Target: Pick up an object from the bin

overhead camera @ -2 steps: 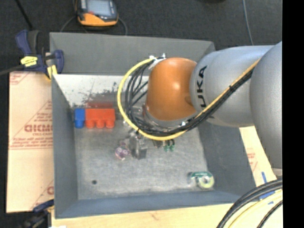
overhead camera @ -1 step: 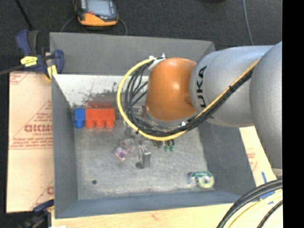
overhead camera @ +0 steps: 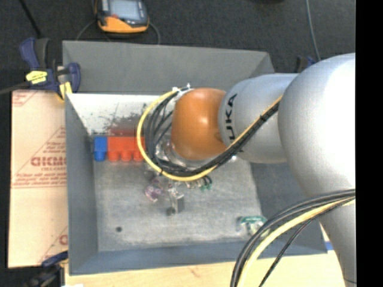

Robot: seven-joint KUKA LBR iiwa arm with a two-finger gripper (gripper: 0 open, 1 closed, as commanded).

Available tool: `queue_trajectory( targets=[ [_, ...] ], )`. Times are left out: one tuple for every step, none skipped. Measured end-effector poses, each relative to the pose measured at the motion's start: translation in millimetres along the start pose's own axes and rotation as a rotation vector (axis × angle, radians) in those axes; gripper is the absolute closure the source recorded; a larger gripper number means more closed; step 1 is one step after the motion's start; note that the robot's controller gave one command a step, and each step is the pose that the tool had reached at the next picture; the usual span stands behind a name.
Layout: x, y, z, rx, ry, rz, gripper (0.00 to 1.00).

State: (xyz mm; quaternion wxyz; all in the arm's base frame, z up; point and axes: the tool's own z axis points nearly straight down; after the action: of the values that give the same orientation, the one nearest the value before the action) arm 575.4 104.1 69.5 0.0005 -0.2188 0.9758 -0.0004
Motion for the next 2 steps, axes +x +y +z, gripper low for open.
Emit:
queue_trajectory(
  targets=[
    [11.3,-56.6,-1.3,0.003,-0.004,-0.363,0.0],
    [10.4,-54.2,-1.6,0.001,-0.006,-0.361,1.0]
  ],
)
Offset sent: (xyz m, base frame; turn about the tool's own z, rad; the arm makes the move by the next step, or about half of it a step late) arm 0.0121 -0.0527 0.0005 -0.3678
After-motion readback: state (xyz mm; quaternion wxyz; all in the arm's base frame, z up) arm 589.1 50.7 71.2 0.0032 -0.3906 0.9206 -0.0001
